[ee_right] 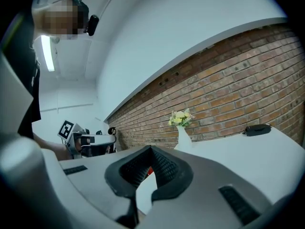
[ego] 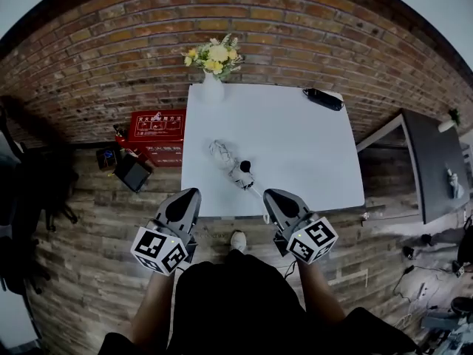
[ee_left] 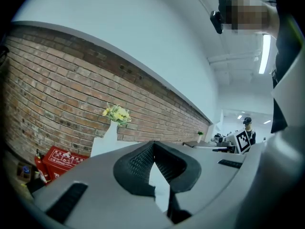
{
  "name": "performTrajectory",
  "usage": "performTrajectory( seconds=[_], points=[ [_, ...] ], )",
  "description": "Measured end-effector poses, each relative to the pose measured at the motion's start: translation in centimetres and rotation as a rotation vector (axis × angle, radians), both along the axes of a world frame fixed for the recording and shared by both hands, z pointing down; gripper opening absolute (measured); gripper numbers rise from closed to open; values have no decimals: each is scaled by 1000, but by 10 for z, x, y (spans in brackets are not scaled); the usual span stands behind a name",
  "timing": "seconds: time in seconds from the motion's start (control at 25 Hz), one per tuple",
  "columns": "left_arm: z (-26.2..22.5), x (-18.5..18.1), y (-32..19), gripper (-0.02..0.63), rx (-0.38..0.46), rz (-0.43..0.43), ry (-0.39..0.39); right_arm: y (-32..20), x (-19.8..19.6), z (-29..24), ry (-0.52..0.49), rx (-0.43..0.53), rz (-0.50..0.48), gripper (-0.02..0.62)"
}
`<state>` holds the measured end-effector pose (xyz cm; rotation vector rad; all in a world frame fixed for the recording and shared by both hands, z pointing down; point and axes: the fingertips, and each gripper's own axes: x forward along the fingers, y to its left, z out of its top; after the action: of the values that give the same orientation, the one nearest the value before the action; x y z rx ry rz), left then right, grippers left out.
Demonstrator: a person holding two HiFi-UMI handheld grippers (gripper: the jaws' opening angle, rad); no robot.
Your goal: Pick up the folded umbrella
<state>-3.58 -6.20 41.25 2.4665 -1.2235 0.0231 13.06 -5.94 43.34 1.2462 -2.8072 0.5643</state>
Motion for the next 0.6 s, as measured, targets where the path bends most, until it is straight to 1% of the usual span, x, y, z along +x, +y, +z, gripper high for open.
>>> performTrajectory(
  seconds=[0.24,0.6],
  points=[
    [9,18,-25,14,-8,-43,-14,-31,9,9,39,0,-66,21],
    [21,37,-42,14,-38,-78,-29,-62,21,20,34,-13,-113,21]
  ],
)
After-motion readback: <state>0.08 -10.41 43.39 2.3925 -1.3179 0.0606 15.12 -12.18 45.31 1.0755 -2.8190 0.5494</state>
